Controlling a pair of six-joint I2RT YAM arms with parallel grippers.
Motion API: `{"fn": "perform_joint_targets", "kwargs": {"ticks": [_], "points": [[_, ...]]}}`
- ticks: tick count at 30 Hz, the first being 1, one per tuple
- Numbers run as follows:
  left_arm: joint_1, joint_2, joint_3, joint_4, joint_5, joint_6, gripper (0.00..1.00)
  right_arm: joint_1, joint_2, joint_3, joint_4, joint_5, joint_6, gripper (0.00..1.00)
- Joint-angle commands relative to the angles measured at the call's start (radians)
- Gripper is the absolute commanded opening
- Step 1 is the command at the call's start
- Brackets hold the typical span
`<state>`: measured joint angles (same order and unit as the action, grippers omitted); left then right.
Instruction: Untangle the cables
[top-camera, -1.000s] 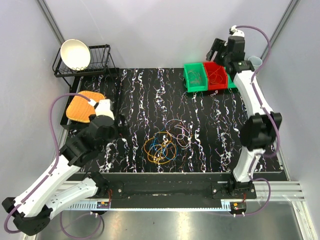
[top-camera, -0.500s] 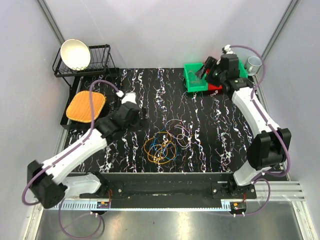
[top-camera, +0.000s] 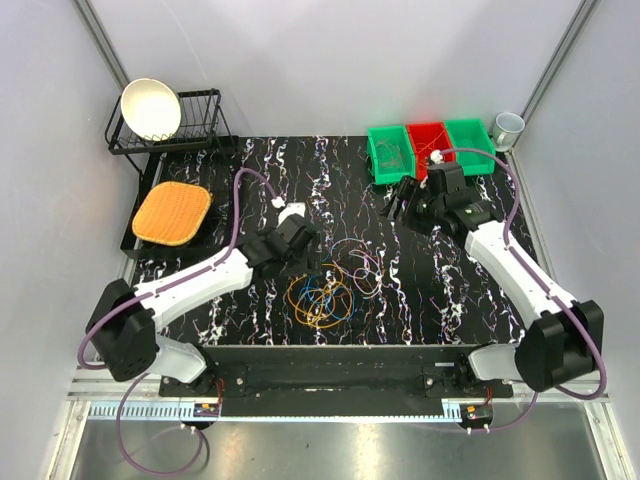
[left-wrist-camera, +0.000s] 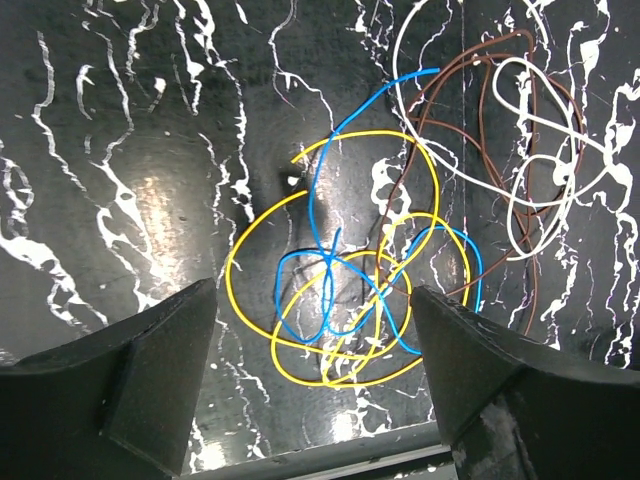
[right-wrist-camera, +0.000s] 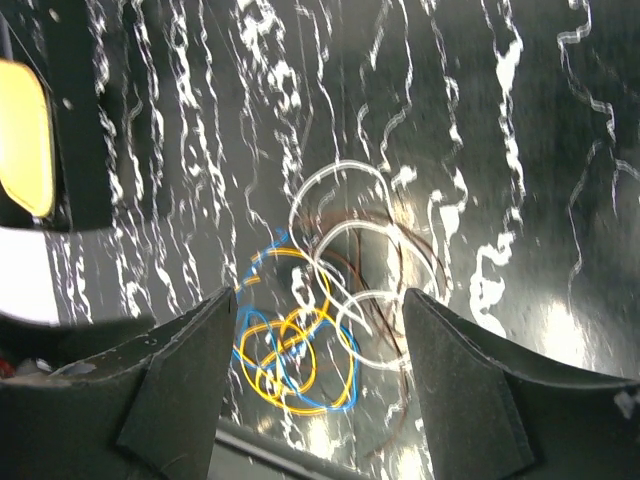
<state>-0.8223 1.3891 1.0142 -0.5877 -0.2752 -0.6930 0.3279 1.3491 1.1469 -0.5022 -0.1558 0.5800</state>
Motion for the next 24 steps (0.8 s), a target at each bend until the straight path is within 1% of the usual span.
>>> {"fn": "perform_joint_targets", "kwargs": {"ticks": [1, 6, 9, 12, 16, 24], "points": [[-0.020, 0.019, -0.017, 0.065, 0.019, -0.040, 0.80, -0.001, -0.080, -0.045, -0.025, -0.025, -0.023, 0.73], [-0.058, 0.045, -0.029, 0.065, 0.024, -0.060, 0.78, 0.000, -0.148, -0.130, -0.022, -0.060, -0.031, 0.73], [-0.081, 0.056, -0.023, 0.065, 0.011, -0.077, 0.77, 0.008, -0.160, -0.199, 0.026, -0.108, -0.037, 0.71], [-0.084, 0.076, -0.019, 0.074, 0.005, -0.080, 0.77, 0.023, -0.143, -0.257, 0.070, -0.160, -0.052, 0.70], [-0.084, 0.132, 0.001, 0.077, 0.018, -0.077, 0.75, 0.037, -0.084, -0.276, 0.102, -0.226, -0.081, 0.68], [-0.080, 0.179, 0.032, 0.077, -0.028, -0.045, 0.74, 0.082, 0.007, -0.274, 0.140, -0.246, -0.100, 0.67]]}}
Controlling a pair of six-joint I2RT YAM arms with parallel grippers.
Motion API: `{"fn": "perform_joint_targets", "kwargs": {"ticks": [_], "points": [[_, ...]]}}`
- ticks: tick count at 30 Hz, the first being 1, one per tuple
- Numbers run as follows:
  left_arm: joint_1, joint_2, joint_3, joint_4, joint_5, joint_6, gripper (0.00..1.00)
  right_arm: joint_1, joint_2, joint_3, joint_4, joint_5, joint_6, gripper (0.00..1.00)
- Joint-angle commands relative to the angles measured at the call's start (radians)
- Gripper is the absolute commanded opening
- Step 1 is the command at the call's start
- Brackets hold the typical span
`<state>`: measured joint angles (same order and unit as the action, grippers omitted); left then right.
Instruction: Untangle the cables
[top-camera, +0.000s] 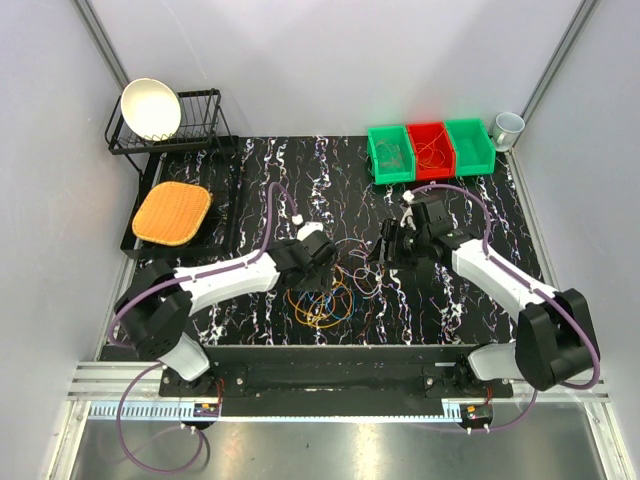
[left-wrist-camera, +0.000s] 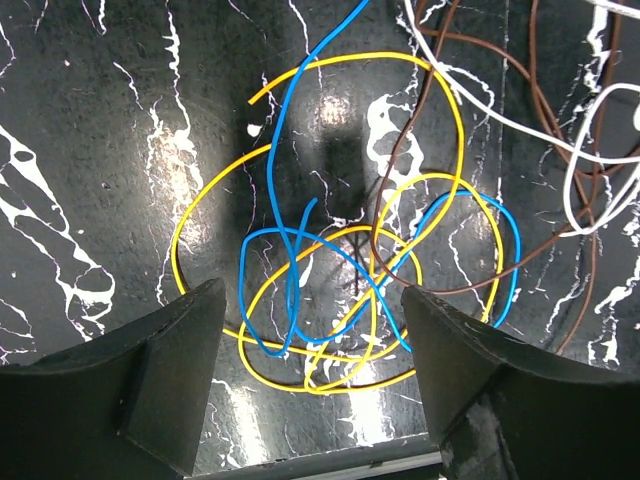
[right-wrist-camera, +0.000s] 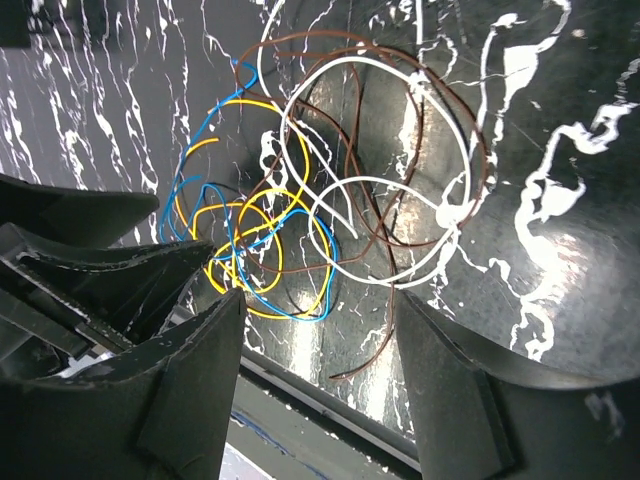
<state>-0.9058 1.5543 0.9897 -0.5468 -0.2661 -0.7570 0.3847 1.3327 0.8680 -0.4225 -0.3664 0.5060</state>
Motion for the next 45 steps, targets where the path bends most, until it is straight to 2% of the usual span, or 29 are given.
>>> {"fn": "perform_joint_targets", "kwargs": {"ticks": [1, 5, 12, 17, 33, 36, 37, 39, 40, 45], "points": [[0.005, 0.024, 0.073, 0.035, -0.042, 0.028, 0.74, 0.026, 0.032, 0.009, 0.065, -0.025, -0.023, 0.66], [0.030, 0.061, 0.138, 0.034, -0.047, 0.097, 0.74, 0.028, 0.056, 0.035, 0.077, 0.006, -0.024, 0.66], [0.119, 0.190, 0.274, 0.057, 0.033, 0.228, 0.72, 0.026, 0.088, 0.071, 0.050, 0.112, -0.032, 0.66], [0.139, 0.291, 0.401, 0.035, 0.073, 0.301, 0.69, 0.028, 0.076, 0.062, 0.051, 0.106, -0.026, 0.66], [0.148, 0.417, 0.489, 0.065, 0.149, 0.300, 0.57, 0.026, 0.039, 0.065, 0.013, 0.123, -0.046, 0.67], [0.151, 0.431, 0.492, 0.071, 0.149, 0.298, 0.50, 0.026, 0.034, 0.062, 0.007, 0.127, -0.047, 0.67], [0.151, 0.432, 0.491, 0.073, 0.151, 0.298, 0.45, 0.026, 0.033, 0.059, 0.005, 0.130, -0.047, 0.67], [0.151, 0.434, 0.492, 0.082, 0.153, 0.298, 0.13, 0.025, 0.028, 0.058, 0.004, 0.133, -0.049, 0.67], [0.151, 0.432, 0.495, 0.081, 0.150, 0.298, 0.00, 0.026, 0.029, 0.058, 0.004, 0.133, -0.049, 0.67], [0.159, 0.288, 0.541, 0.032, 0.056, 0.332, 0.00, 0.028, 0.014, 0.071, -0.013, 0.139, -0.049, 0.67]]}}
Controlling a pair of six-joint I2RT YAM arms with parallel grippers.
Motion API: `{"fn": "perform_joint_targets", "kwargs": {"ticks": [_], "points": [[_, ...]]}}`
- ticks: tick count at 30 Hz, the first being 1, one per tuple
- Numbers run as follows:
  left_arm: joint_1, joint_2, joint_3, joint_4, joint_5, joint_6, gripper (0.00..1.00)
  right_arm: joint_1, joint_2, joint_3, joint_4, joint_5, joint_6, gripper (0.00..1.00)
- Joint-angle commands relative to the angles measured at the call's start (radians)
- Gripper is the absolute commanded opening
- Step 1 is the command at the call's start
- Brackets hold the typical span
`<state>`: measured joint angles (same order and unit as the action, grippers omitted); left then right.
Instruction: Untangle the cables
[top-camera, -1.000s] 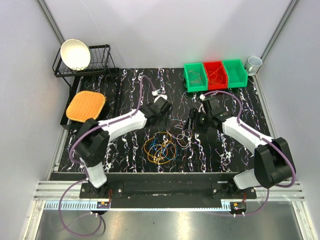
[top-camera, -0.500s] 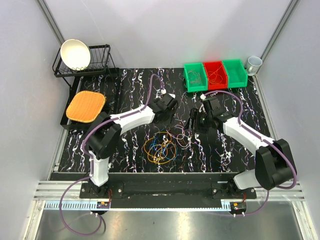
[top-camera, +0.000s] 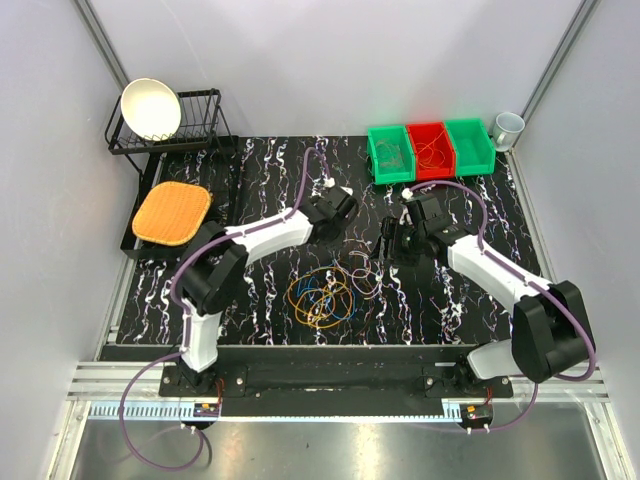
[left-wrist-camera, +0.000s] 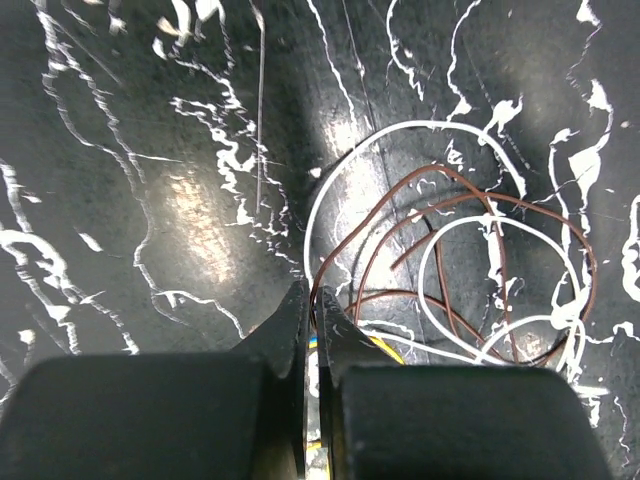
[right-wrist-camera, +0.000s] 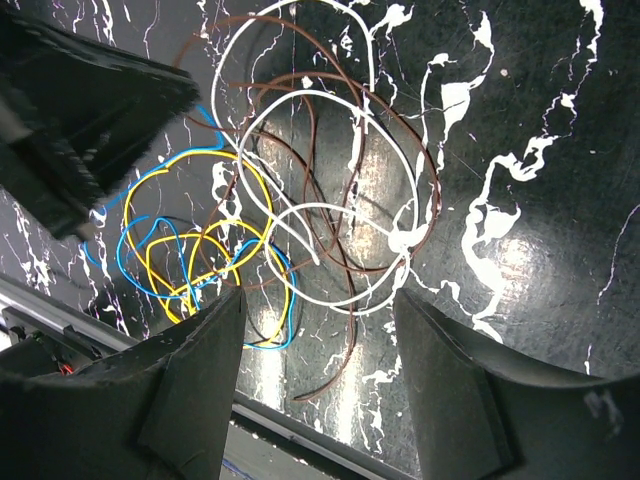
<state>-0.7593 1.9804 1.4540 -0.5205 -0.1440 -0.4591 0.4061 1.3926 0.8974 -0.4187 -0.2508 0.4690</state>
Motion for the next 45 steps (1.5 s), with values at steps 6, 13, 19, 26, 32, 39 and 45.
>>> {"fn": "perform_joint_targets", "kwargs": {"ticks": [6, 13, 19, 26, 32, 39, 45], "points": [[0.026, -0.319, 0.278, -0.160, -0.131, 0.089, 0.00, 0.005, -0.098, 0.066, -0.017, 0.019, 0.013, 0.66], [0.026, -0.466, 0.358, -0.265, -0.095, 0.093, 0.00, 0.005, -0.181, 0.110, -0.015, -0.024, 0.037, 0.67], [0.026, -0.629, 0.137, -0.257, -0.068, 0.039, 0.00, 0.005, -0.286, 0.100, 0.007, -0.057, 0.030, 0.68], [0.026, -0.784, -0.239, -0.153, 0.059, -0.021, 0.00, 0.005, -0.392, 0.034, 0.164, -0.307, 0.028, 0.70], [0.026, -0.838, -0.271, -0.160, 0.116, -0.009, 0.00, 0.017, -0.320, 0.044, 0.207, -0.479, -0.032, 0.71], [0.028, -0.799, -0.169, -0.217, 0.196, 0.022, 0.00, 0.037, -0.280, 0.087, 0.181, -0.439, -0.076, 0.74], [0.028, -0.779, -0.116, -0.234, 0.248, 0.053, 0.00, 0.060, -0.239, 0.072, 0.241, -0.444, -0.064, 0.75]]}}
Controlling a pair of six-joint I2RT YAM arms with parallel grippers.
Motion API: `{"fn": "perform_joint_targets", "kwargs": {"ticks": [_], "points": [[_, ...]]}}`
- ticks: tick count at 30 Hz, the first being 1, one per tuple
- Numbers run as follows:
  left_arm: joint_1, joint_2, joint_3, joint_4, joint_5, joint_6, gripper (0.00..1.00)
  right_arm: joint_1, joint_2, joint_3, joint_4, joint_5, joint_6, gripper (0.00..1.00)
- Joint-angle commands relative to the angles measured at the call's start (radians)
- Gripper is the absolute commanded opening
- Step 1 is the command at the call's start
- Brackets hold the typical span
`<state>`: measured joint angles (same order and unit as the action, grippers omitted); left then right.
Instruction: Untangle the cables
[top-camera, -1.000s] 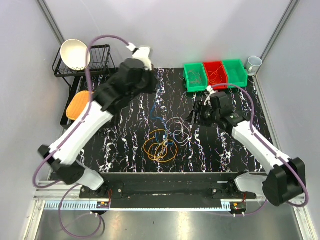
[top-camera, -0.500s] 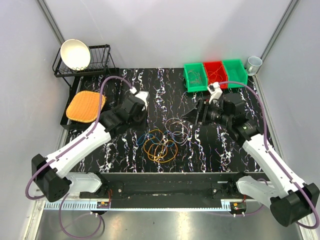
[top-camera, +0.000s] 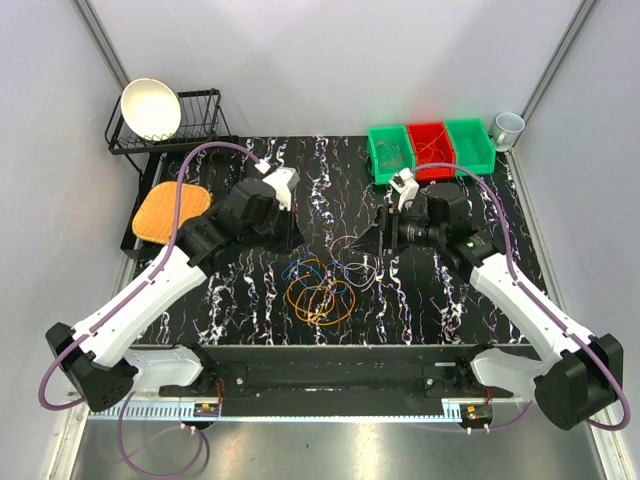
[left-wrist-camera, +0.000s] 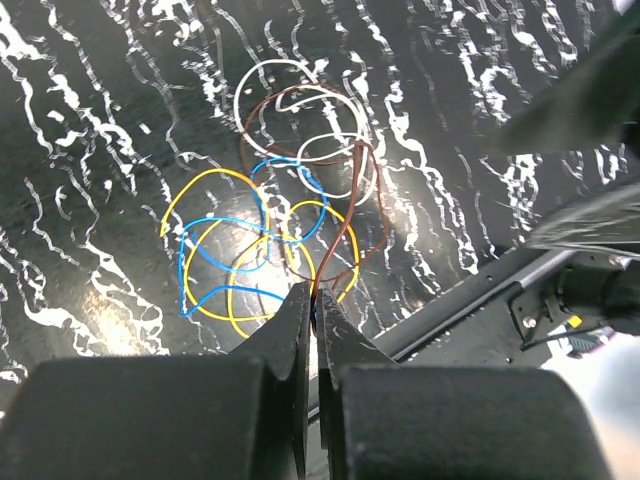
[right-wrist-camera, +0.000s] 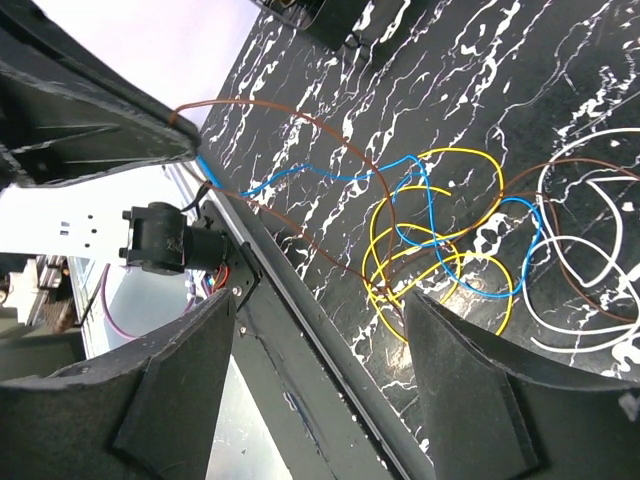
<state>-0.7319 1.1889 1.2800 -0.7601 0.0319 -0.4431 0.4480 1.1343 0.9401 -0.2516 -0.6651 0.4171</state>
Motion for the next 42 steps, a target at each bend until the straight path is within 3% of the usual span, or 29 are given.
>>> {"fn": "perform_joint_targets", "kwargs": {"ticks": [1, 11, 16, 35, 42], "points": [[0.000, 0.012, 0.059, 0.004, 0.074, 0.040, 0.00, 0.030, 0.031, 0.028, 0.081, -0.037, -0.011, 0.75], [-0.001, 0.054, 0.136, 0.012, 0.062, 0.009, 0.00, 0.127, 0.078, -0.017, 0.114, 0.060, -0.014, 0.72], [0.000, 0.081, 0.165, 0.021, 0.026, -0.020, 0.00, 0.158, 0.045, -0.035, 0.070, 0.354, 0.028, 0.67], [0.057, 0.182, 0.246, 0.024, 0.079, -0.106, 0.00, 0.245, 0.117, -0.064, 0.160, 0.438, 0.034, 0.66], [0.058, 0.196, 0.248, 0.025, 0.088, -0.109, 0.00, 0.247, 0.154, -0.046, 0.164, 0.463, 0.040, 0.57]]}}
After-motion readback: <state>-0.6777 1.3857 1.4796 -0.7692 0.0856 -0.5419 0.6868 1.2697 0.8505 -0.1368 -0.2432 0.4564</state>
